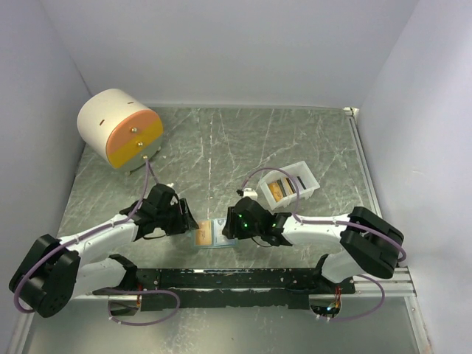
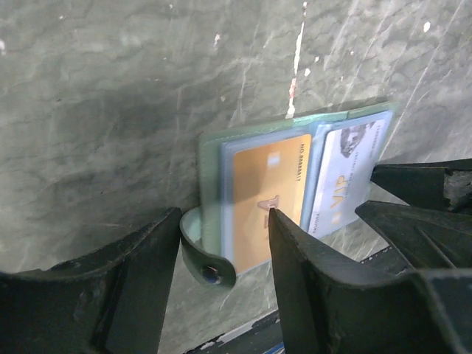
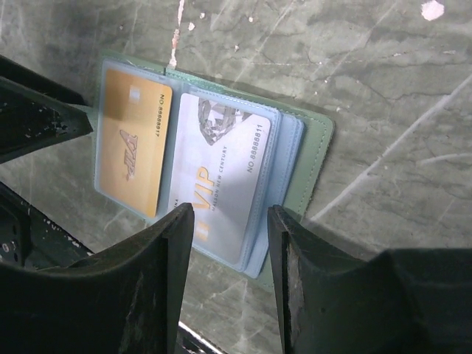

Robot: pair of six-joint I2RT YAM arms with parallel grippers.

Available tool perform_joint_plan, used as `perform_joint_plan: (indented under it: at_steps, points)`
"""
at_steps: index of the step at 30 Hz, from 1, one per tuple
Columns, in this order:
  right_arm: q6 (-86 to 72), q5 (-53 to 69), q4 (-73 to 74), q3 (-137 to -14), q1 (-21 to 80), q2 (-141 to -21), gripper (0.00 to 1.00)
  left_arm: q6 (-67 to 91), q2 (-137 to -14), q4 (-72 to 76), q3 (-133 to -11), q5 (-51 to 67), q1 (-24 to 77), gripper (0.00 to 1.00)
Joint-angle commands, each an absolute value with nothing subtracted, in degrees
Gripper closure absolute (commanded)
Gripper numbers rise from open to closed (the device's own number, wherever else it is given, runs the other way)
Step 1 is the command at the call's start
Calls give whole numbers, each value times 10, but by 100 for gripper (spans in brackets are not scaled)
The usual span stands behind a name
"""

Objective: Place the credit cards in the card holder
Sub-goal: Turn over the card slot in the card holder.

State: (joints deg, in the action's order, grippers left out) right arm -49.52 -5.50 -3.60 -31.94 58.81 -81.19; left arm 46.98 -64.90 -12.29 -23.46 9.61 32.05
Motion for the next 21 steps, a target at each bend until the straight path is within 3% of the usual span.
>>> perform_joint_plan:
  at_steps: [1,10,15,21]
  points:
    - [-500,-51,-45,-330,586,-827,55,462,-665,-82,-218,135,316,40]
    - [-529,13,-153,-298,583,-803,54,479,-646,-51,-196,153,316,81]
    - [-538,24,-165,-302,582,-813,54,486,-660,-38,-190,171,316,88]
    - [-546,61,-206,-297,582,-812,54,495,-653,-18,-177,180,316,89]
